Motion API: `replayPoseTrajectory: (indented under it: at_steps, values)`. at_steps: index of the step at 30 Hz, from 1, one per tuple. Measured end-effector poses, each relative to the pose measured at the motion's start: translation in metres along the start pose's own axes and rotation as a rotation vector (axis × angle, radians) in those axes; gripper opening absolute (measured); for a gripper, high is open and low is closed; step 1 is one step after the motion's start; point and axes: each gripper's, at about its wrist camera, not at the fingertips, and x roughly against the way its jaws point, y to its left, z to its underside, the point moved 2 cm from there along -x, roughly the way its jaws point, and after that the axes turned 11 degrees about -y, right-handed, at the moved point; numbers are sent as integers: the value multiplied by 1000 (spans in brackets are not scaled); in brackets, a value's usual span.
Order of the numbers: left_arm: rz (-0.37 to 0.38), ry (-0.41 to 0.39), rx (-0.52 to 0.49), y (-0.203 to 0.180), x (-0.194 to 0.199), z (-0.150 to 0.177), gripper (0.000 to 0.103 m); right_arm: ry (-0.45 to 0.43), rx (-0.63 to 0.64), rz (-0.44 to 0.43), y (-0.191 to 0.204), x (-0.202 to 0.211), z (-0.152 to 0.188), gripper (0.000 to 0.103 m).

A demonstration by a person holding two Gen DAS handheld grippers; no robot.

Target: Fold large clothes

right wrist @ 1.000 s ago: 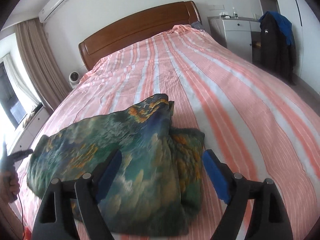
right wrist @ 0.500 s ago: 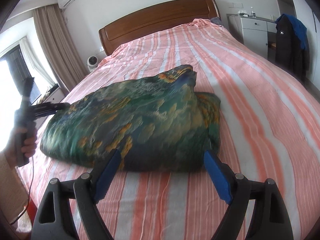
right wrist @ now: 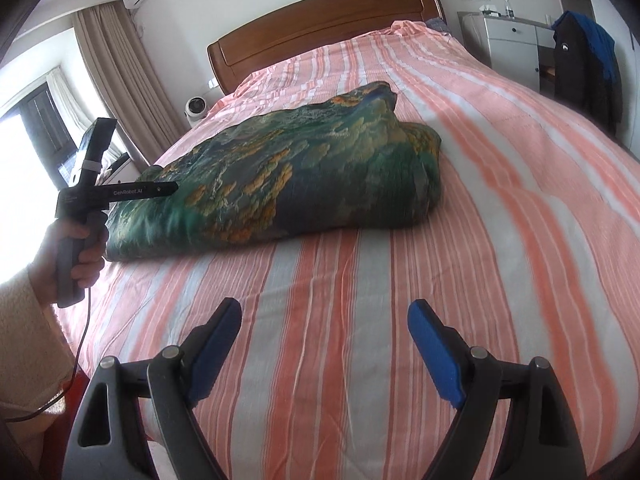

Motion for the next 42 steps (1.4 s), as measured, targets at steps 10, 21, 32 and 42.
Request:
replayPoseTrajectory:
  at_steps: [10, 21, 32, 42]
  values:
    - [55, 2, 14, -4, 32, 24, 88, 6, 2, 41, -2, -8, 19, 84]
    - [84, 111, -8, -25, 45, 122, 92, 3, 26, 57, 0, -16, 41, 86]
    - [44, 65, 48, -25, 37, 142, 103, 8, 29, 50, -2, -19, 48, 92]
    - [43, 49, 72, -24, 37, 145, 103, 7, 57, 50, 3, -24, 54, 98]
